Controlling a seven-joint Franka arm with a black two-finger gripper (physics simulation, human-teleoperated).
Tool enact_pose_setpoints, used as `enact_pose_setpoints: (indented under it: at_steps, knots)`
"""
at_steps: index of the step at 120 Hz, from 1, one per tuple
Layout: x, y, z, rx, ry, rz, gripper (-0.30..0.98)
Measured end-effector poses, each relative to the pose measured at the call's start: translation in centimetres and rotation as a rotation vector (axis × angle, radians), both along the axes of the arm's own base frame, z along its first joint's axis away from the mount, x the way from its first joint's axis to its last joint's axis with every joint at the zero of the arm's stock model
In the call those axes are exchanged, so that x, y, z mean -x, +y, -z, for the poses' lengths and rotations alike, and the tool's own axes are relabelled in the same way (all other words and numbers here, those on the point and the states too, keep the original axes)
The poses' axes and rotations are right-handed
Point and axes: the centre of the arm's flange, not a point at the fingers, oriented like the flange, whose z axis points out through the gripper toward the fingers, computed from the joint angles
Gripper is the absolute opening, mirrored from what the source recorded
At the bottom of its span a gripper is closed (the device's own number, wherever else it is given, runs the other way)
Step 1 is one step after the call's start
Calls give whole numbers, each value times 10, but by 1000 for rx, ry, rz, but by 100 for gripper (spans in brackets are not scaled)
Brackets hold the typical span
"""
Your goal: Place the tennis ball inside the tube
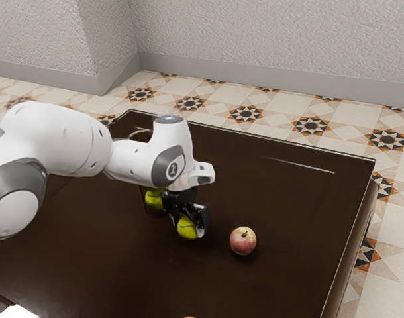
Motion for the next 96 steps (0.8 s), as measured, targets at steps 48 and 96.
enact_pose_setpoints:
  at_steps: [48, 96]
  knots:
    - [1, -5, 5, 18, -8, -2, 37]
    - [-34, 35, -273, -28, -237, 69, 36]
